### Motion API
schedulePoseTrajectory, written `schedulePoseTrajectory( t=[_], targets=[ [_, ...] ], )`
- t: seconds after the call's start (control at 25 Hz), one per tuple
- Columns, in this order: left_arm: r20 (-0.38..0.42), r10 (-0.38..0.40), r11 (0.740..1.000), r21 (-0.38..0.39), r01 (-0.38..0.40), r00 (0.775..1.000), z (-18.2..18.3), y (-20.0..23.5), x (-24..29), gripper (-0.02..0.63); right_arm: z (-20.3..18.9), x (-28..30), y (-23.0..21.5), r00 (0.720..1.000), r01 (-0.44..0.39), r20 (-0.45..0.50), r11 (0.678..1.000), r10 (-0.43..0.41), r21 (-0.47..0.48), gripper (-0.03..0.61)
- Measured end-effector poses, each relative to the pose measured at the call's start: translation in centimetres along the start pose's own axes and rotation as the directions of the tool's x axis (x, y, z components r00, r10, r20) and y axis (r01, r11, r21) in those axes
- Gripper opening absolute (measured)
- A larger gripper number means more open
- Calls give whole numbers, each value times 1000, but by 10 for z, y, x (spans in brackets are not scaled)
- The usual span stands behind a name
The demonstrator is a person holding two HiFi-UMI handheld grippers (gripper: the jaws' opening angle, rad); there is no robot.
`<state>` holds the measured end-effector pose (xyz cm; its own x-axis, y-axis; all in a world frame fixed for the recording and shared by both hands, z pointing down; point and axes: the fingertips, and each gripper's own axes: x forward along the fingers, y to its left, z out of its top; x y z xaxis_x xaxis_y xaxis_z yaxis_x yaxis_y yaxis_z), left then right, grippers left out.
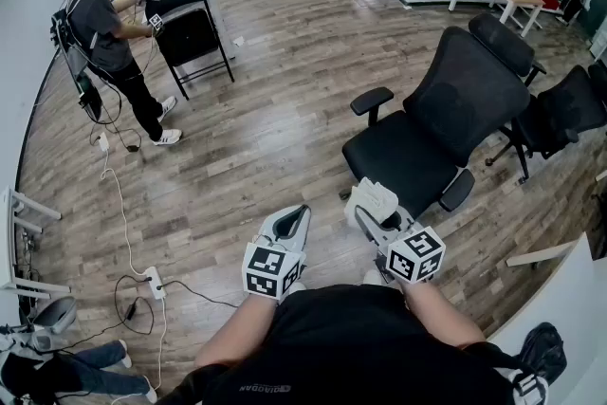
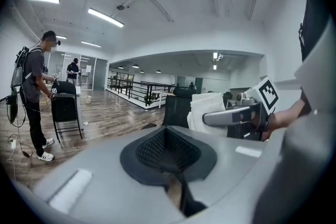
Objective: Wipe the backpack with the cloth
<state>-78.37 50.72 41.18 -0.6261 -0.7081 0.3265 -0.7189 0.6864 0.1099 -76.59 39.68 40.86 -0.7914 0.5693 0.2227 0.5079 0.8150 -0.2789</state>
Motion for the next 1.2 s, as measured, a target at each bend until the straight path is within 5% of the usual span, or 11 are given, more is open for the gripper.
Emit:
schedulePoseTrajectory(
  t=[0.68, 1.2],
  targets=[
    [-25, -142, 988, 51, 143, 990, -14, 5, -32, 6, -20, -9, 43, 990, 138, 12, 990, -139, 36, 107],
    [-105, -351, 929, 82, 360, 931, -48, -45, -30, 6, -63, -71, 66, 940, 340, -3, 932, -342, 125, 107]
  ],
)
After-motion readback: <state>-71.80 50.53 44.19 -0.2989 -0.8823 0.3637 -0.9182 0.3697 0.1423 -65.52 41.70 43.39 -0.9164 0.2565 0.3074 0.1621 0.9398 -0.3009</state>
